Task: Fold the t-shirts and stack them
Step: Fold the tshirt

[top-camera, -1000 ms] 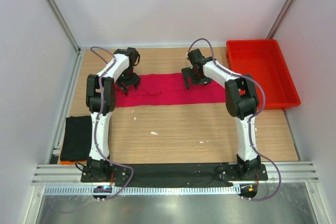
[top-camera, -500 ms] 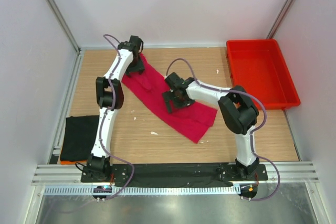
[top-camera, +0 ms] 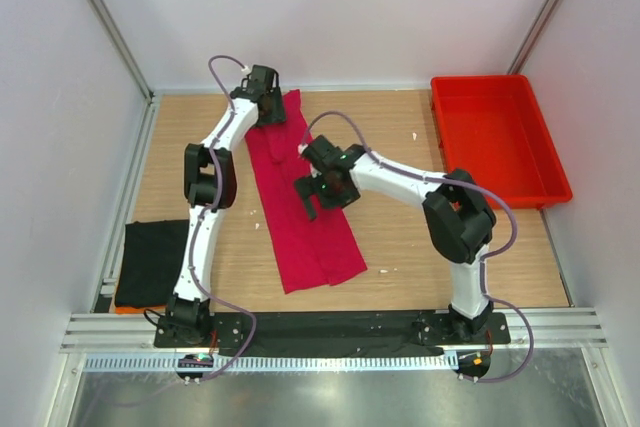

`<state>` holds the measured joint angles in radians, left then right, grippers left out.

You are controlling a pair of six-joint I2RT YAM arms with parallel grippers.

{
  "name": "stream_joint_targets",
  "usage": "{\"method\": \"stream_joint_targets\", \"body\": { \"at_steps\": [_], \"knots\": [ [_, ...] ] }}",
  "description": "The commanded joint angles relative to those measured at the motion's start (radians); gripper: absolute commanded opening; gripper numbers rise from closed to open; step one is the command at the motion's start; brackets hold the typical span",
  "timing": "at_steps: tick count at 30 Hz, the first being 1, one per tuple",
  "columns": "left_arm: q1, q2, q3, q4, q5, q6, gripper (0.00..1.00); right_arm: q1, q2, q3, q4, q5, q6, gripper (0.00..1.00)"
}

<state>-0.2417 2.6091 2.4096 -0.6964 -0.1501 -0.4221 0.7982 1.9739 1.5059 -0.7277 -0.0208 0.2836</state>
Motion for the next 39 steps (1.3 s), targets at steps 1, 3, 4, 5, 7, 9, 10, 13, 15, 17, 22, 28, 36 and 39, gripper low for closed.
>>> {"method": "stream_joint_targets", "body": {
  "at_steps": [1, 3, 4, 5, 7, 9, 10, 13, 15, 17, 22, 28, 36, 39],
  "knots": [
    [-0.031, -0.188, -0.053, 0.077, -0.066, -0.067, 0.67, -0.111, -0.116, 0.025, -0.039, 0.016, 0.003, 1.0],
    [-0.062, -0.225, -0.09, 0.077, -0.119, -0.083, 0.67, -0.161, -0.164, -0.022, -0.015, 0.016, 0.009, 1.0],
    [-0.074, -0.237, -0.125, 0.069, -0.144, -0.089, 0.67, -0.175, -0.181, -0.068, 0.0, 0.016, 0.012, 1.0],
    [-0.088, -0.254, -0.141, 0.061, -0.176, -0.089, 0.67, -0.186, -0.191, -0.088, 0.007, 0.016, 0.017, 1.0],
    [-0.12, -0.256, -0.162, 0.035, -0.239, -0.09, 0.67, -0.208, -0.228, -0.143, 0.023, 0.016, 0.029, 1.0],
    [-0.146, -0.247, -0.19, 0.043, -0.261, -0.092, 0.67, -0.218, -0.253, -0.173, 0.036, 0.044, 0.051, 1.0],
    [-0.153, -0.233, -0.187, 0.043, -0.267, -0.089, 0.67, -0.224, -0.273, -0.197, 0.046, 0.041, 0.058, 1.0],
    [-0.157, -0.173, -0.173, 0.054, -0.269, -0.09, 0.67, -0.232, -0.308, -0.226, 0.059, 0.035, 0.078, 1.0],
    [-0.157, -0.12, -0.152, 0.055, -0.266, -0.092, 0.68, -0.232, -0.322, -0.242, 0.057, 0.035, 0.08, 1.0],
    [-0.157, -0.084, -0.13, 0.055, -0.264, -0.105, 0.68, -0.235, -0.349, -0.254, 0.054, 0.035, 0.077, 1.0],
    [-0.157, -0.02, -0.112, 0.089, -0.2, -0.168, 0.67, -0.257, -0.412, -0.325, 0.05, 0.036, 0.071, 1.0],
    [-0.212, 0.071, -0.01, 0.051, 0.02, -0.141, 0.65, -0.278, -0.469, -0.391, 0.07, 0.033, 0.066, 1.0],
    [-0.312, 0.005, -0.067, 0.069, 0.097, -0.09, 0.67, -0.295, -0.48, -0.441, 0.12, -0.034, 0.084, 1.0],
    [-0.306, -0.052, -0.043, 0.048, 0.048, -0.061, 0.71, -0.304, -0.481, -0.483, 0.137, -0.071, 0.1, 1.0]
  ]
}}
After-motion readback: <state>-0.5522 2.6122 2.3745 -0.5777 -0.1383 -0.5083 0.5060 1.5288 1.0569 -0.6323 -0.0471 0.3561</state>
